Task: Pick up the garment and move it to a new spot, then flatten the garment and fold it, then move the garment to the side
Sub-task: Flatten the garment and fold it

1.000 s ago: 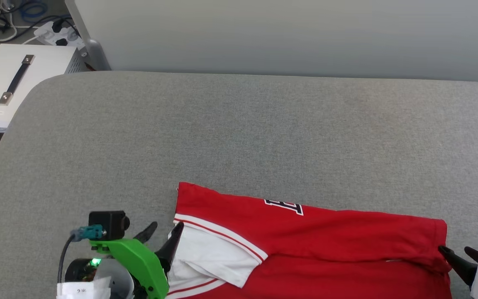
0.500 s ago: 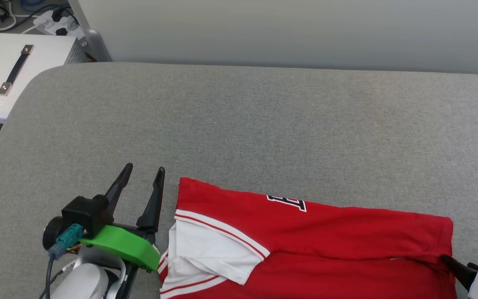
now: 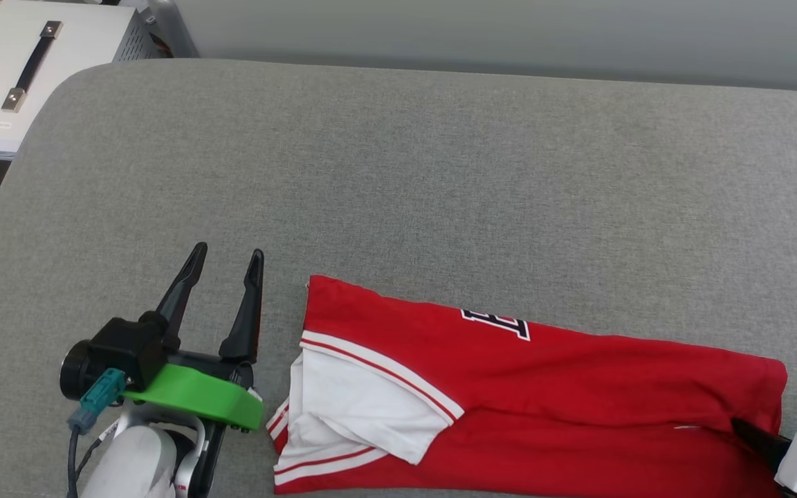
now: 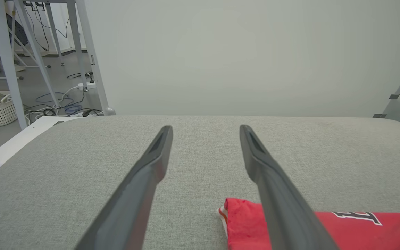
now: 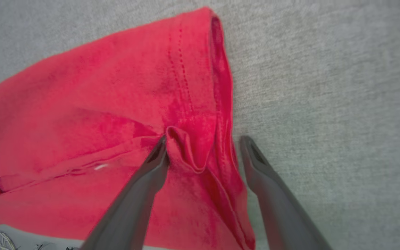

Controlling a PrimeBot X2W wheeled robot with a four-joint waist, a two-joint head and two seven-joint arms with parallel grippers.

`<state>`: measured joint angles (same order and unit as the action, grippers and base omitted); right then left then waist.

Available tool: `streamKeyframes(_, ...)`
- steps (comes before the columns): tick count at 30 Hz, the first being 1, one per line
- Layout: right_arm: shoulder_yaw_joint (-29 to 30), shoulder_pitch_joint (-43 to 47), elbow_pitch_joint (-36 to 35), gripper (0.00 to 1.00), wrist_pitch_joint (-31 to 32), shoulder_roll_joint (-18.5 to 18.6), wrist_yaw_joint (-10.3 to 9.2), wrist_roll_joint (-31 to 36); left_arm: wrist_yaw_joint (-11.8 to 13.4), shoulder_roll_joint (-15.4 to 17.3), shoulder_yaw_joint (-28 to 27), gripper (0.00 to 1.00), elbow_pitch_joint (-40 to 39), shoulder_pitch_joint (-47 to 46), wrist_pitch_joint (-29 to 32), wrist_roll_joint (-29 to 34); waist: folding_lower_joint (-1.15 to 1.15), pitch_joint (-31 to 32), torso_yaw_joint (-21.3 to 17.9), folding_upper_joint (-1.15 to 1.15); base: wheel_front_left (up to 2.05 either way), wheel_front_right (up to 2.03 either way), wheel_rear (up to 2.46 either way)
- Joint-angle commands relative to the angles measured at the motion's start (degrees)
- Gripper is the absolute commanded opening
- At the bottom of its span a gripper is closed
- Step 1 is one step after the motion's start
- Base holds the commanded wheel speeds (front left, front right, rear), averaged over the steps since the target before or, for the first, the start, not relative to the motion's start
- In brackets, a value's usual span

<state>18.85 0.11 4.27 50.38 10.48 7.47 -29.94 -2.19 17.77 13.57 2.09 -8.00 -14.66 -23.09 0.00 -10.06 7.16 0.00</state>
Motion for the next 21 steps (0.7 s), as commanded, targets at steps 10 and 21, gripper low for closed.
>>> streamKeyframes(10, -3.85, 0.04, 1.77, 0.0, 0.1, -2.43, 0.02, -1.69, -3.87, -4.29, -4.23, 1.0, 2.78, 0.86, -0.33, 3.7, 0.0, 0.87, 0.3, 0.0, 0.0, 0.0, 0.0)
streamKeyframes(21, -3.9, 0.29, 2.56, 0.0, -7.32, 1.21, 0.02, -2.82, -5.02, -5.77, -6.24, 1.0, 4.19, 1.91, -0.33, 4.87, 0.0, 2.54, -0.68, 0.0, 0.0, 0.0, 0.0)
